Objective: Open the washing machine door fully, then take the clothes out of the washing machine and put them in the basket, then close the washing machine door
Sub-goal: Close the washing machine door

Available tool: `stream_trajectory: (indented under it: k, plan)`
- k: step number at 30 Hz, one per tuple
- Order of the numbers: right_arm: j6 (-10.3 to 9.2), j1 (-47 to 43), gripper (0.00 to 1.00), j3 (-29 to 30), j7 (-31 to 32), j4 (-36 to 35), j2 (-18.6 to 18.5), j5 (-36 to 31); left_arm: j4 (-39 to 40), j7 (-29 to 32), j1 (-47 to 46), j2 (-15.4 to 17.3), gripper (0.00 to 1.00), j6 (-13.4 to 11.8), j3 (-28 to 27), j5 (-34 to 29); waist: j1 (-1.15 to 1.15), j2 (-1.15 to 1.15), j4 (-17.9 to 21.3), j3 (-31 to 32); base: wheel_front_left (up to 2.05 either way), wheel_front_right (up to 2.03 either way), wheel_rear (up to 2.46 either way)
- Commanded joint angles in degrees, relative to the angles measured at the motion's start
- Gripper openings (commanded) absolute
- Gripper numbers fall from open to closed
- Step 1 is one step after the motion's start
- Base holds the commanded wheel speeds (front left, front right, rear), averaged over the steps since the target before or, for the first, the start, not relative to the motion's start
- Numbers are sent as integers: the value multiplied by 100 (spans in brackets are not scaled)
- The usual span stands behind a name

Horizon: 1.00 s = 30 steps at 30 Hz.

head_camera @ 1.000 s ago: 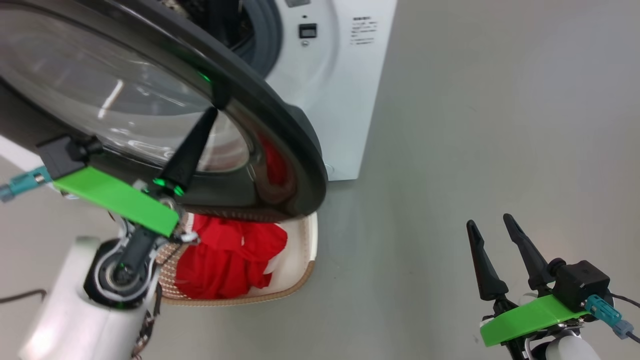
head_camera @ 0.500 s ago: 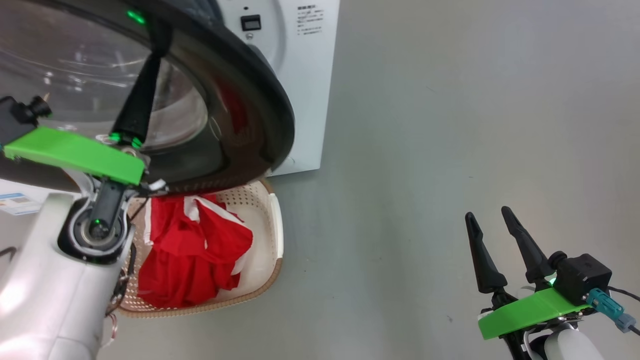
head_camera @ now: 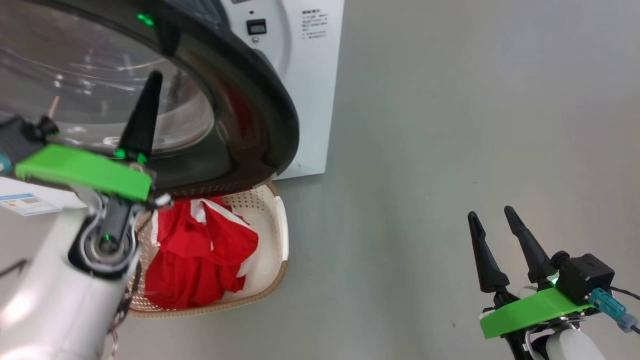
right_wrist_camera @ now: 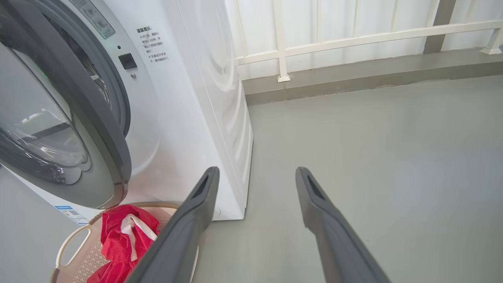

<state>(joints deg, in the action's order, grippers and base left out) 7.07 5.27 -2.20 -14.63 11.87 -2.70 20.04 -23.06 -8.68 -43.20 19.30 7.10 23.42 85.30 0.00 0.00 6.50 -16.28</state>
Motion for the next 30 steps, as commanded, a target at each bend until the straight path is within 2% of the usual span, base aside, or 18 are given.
stream_trajectory:
  k: [1, 14, 16, 17, 24, 25, 28, 30]
  plan:
    - [42, 37, 100, -84, -37, -130, -18, -69, 142, -95, 123, 288, 0, 39, -126, 65, 0, 0, -87, 85, 0, 0, 0]
    - [42, -252, 100, 7, -37, -89, -18, -218, 330, -502, 1459, 320, 0, 39, 125, 177, 0, 0, -462, 506, 0, 0, 0]
    - [42, -311, 100, 33, -37, -90, -18, -228, 325, -550, 1665, 307, 9, 39, 143, 133, 0, 0, -520, 573, 0, 0, 0]
    - [42, -311, 100, 33, -37, -90, -18, -228, 325, -550, 1665, 307, 9, 39, 143, 133, 0, 0, -520, 573, 0, 0, 0]
    - [42, -531, 100, 122, -37, -84, -18, -259, 285, -624, 2280, 257, 49, 39, 5, -55, 0, 0, -671, 773, 0, 0, 0]
    - [42, -558, 100, 139, -37, -87, -18, -262, 283, -626, 2355, 257, 68, 39, -40, -128, 0, 0, -684, 790, 0, 0, 0]
    - [42, -634, 100, 188, -37, -89, -18, -284, 272, -629, 2587, 215, 97, 39, -220, -377, 0, 0, -719, 850, 0, 0, 0]
    - [42, -686, 100, 211, -37, -90, -18, -302, 286, -629, 2741, 171, 100, 39, -324, -530, 0, 0, -731, 893, 0, 0, 0]
